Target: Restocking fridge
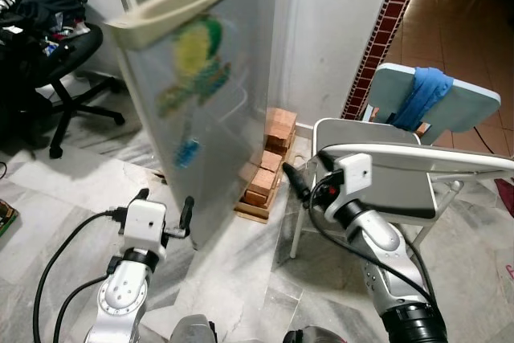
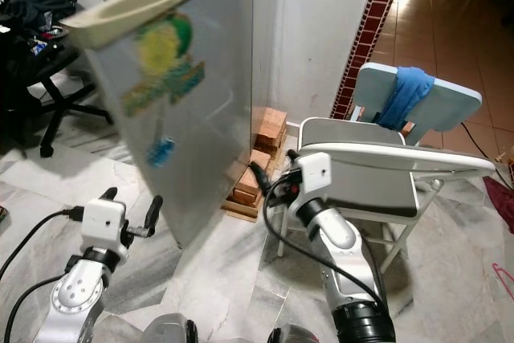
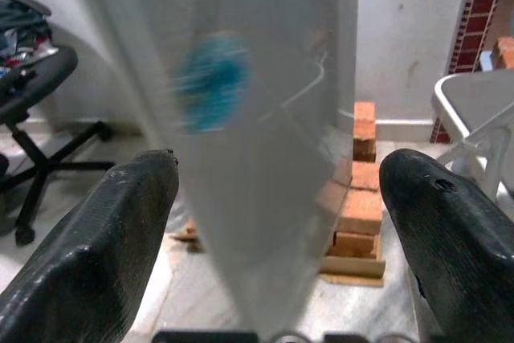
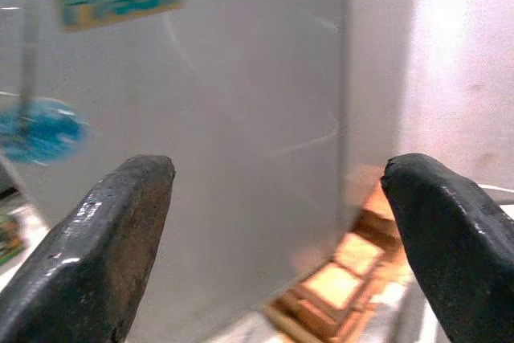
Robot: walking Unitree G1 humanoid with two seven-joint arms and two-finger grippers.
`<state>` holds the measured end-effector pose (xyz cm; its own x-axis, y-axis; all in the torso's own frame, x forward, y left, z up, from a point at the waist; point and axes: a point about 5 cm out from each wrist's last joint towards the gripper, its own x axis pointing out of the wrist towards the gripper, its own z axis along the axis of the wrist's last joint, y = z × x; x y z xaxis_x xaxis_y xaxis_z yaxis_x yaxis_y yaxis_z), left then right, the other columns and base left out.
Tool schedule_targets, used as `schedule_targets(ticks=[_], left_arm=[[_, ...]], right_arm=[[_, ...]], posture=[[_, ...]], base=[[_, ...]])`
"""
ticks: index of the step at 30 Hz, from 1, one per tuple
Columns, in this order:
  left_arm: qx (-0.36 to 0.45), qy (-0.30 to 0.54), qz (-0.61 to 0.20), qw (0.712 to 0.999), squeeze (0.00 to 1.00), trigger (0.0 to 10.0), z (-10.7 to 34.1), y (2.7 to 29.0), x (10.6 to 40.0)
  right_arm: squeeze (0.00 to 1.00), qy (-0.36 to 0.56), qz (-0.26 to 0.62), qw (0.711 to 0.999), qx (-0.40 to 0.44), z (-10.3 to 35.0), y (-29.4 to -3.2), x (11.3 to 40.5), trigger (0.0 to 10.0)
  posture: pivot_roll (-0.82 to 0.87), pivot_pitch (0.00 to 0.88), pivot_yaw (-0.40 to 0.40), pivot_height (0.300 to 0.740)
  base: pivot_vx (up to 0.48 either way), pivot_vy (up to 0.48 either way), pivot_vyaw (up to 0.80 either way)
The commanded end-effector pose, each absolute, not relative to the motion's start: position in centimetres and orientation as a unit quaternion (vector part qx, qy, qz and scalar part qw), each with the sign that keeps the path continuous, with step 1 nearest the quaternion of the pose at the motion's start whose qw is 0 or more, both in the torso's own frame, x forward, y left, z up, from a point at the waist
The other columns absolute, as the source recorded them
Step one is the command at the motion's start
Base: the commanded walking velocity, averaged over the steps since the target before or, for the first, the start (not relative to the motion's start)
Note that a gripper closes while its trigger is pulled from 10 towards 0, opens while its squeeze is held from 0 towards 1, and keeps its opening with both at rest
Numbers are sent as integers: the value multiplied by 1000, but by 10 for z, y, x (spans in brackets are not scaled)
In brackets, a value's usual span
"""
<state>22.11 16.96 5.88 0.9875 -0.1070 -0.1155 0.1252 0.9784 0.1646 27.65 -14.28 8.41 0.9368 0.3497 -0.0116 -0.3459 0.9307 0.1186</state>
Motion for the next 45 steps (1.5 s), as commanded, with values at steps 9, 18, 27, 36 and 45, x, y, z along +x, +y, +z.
schedule_targets(ticks=[9,18,27,36,45], left_arm=[[68,47,-47,996,0,10000,61,166,241],[50,41,-55,996,0,10000,64,158,251],[55,14,-40,998,0,10000,70,162,260],[53,-15,-26,998,0,10000,82,166,263],[42,0,-46,998,0,10000,77,157,261]], right_arm=[[0,1,89,995,47,83,-155,278,10000],[0,-4,70,997,37,83,-154,280,10000],[0,-14,57,998,24,87,-160,284,10000],[0,-22,54,998,12,90,-162,278,10000],[0,-20,48,999,9,87,-161,273,10000]], posture=[[42,0,-7,740],[27,0,11,740],[38,2,4,740],[48,34,11,740],[36,43,18,740]], base=[[0,480,0],[0,480,-616],[0,480,-800],[0,480,-800],[0,480,-800]])
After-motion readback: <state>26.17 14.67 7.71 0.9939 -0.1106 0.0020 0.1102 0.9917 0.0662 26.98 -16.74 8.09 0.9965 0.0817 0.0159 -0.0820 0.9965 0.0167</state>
